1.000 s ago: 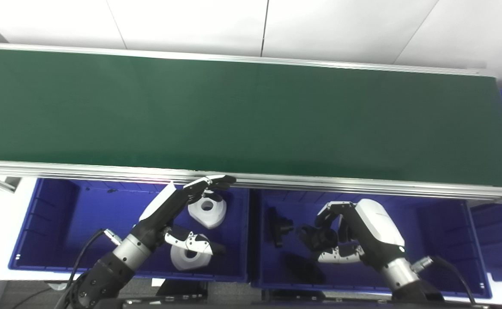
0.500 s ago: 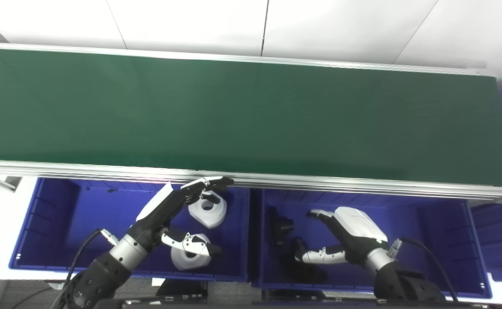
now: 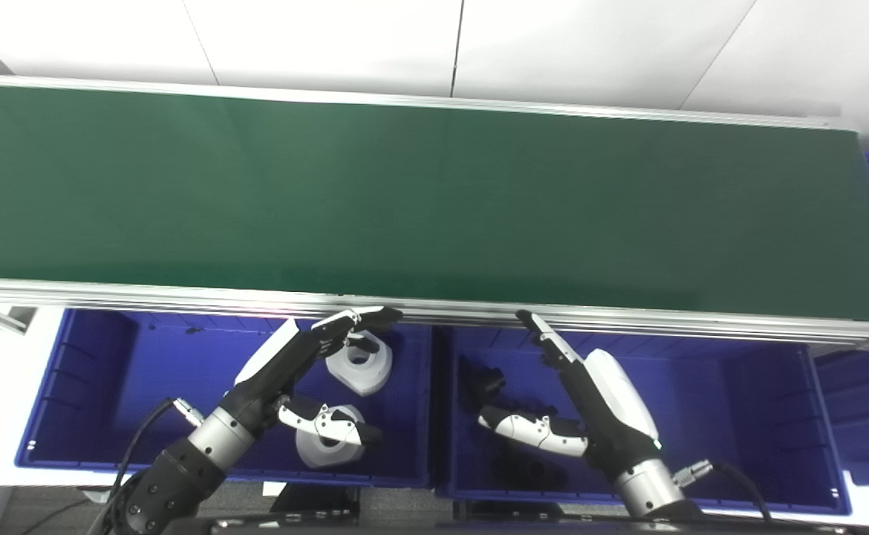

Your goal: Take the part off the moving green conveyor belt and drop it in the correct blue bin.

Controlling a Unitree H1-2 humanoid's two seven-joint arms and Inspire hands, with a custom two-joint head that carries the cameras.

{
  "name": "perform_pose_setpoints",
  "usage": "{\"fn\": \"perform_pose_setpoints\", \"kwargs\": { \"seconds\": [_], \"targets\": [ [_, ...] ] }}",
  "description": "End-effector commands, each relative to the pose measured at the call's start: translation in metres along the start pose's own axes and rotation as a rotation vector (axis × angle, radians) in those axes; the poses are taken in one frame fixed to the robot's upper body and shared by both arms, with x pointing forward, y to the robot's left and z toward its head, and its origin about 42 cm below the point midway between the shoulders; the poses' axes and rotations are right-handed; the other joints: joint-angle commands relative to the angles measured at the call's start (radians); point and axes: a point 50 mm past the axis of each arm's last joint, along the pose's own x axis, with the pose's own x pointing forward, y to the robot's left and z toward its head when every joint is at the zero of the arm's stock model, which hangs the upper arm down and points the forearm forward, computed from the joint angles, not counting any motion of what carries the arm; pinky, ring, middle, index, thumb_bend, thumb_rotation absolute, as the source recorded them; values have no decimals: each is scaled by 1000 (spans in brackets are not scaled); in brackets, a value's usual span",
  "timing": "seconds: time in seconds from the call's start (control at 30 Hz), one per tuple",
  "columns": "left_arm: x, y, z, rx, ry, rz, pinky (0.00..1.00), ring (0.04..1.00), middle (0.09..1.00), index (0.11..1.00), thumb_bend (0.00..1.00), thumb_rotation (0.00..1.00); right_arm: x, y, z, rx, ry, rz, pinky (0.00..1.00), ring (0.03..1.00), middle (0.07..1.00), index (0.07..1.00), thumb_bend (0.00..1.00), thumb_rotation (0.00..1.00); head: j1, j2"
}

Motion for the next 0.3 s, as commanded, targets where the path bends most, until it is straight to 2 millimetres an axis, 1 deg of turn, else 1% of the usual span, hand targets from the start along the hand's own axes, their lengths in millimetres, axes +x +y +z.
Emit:
{"fn": "perform_pose_setpoints", "kwargs": {
  "seconds": [0.0,0.13,0.27],
  "targets": [
    [-3,5,5,29,-29,-3,740,854,885,838,911,271,-4,-2,6,19,-95,-31,778,894,951,976,775,622,12,-3],
    [-3,4,4,22,-21,-7,743,857,890,847,915,272,-6,0,-1,31,-124,-9,799,909,964,991,813,619,22,-11],
    [-5,1,4,14,-9,-7,758,869,898,859,911,265,-6,-1,-9,54,-111,24,809,917,968,999,855,608,29,-27]
  ]
}}
